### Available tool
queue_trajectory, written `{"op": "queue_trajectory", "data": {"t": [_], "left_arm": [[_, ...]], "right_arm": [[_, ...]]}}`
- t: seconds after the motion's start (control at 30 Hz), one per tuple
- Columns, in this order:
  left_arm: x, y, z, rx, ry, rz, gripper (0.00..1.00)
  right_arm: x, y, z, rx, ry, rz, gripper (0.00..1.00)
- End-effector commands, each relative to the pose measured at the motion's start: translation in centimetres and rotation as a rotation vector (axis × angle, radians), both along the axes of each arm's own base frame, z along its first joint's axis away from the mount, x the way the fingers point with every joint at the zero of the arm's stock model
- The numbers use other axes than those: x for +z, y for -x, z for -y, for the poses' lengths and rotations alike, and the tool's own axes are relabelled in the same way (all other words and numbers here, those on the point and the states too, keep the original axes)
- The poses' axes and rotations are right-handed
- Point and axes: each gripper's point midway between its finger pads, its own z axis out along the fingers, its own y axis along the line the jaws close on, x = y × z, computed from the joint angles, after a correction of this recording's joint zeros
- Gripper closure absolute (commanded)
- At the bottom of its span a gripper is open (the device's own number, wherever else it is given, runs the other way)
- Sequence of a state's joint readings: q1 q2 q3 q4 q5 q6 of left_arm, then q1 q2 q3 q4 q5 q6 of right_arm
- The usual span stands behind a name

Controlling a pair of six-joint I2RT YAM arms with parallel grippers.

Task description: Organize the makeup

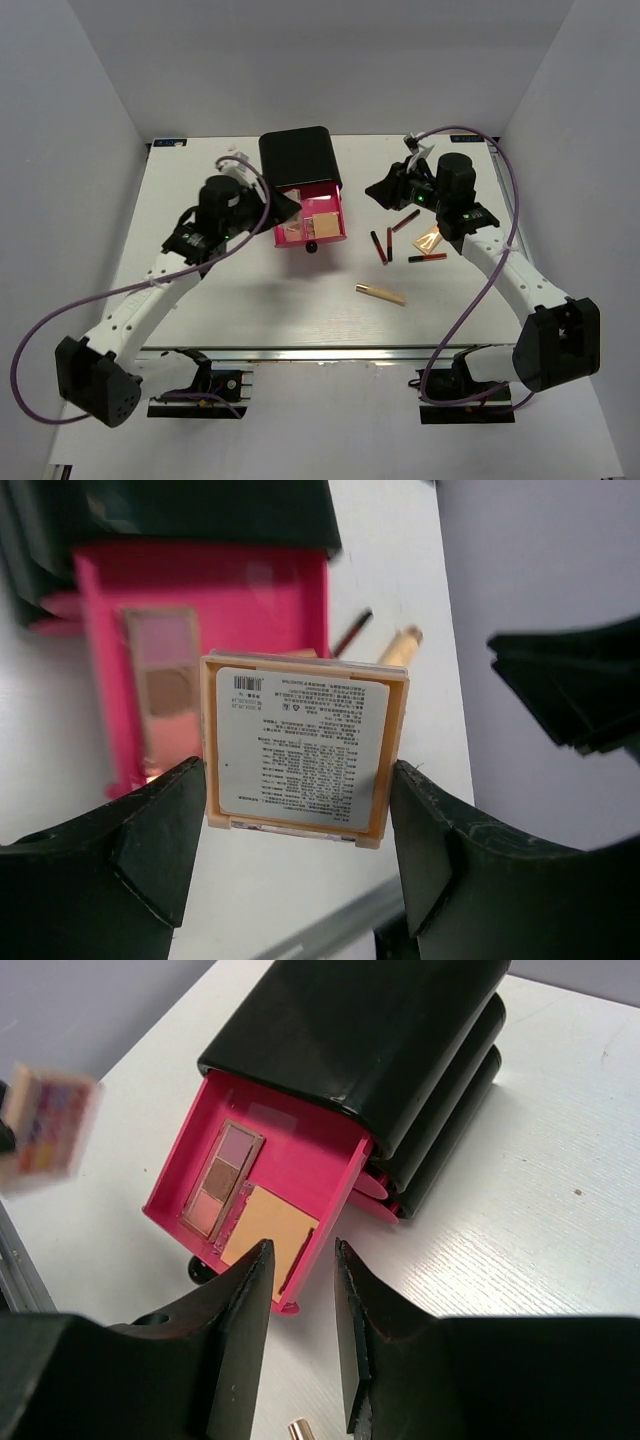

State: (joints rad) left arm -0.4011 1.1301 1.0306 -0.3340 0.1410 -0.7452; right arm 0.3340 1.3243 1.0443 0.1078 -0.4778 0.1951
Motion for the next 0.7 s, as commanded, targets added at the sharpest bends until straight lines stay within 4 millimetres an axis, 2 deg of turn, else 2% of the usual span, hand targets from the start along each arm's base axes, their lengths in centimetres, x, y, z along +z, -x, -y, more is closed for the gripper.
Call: {"op": "queue_trajectory", "data": {"t": [0.0, 0.07, 0.13, 0.17, 0.2, 0.27, 0.3, 0.4, 0.43, 0.5, 0.67], "left_arm": [[-1.1, -0.9, 2.5, 0.051, 0.002, -0.046, 0.68], [-1.9, -2.0, 3.7, 0.075, -0.069, -0.07, 0.67], [-2.7, -2.8, 4.0, 0.097, -0.12, -0.092, 0.67], [-2.6, -3.3, 3.6, 0.132, -0.152, -0.097, 0.65], [-3.8, -3.9, 3.7, 0.137, -0.187, -0.119, 0.63], [-4.8, -4.3, 3.0, 0.17, -0.252, -0.141, 0.57], [-4.2, -4.8, 3.1, 0.174, -0.261, -0.131, 0.57], [-5.8, -5.7, 3.4, 0.17, -0.335, -0.171, 0.42], [-6.0, -5.6, 3.6, 0.167, -0.352, -0.176, 0.25], [-6.0, -5.8, 3.8, 0.167, -0.37, -0.176, 0.03], [-5.8, -5.9, 5.0, 0.135, -0.363, -0.17, 0.02]], "right_arm": [[2.9, -0.6, 0.0, 0.005, -0.013, 0.095, 0.63], [2.8, -0.3, 0.1, 0.006, -0.009, 0.094, 0.63], [3.0, -0.1, 0.2, 0.004, -0.009, 0.099, 0.63], [2.7, 0.0, 0.3, 0.005, -0.005, 0.096, 0.63], [2.6, 0.1, 0.3, 0.002, -0.004, 0.095, 0.63], [2.8, 0.3, 0.5, -0.001, -0.005, 0.099, 0.63], [2.5, 0.3, 0.6, -0.005, -0.002, 0.094, 0.63], [2.4, 0.6, 0.7, -0.01, -0.002, 0.091, 0.63], [2.4, 0.6, 0.8, -0.012, -0.001, 0.094, 0.63], [2.4, 0.7, 0.8, -0.015, 0.0, 0.094, 0.63], [2.2, 0.6, 0.8, -0.009, 0.01, 0.097, 0.62]]}}
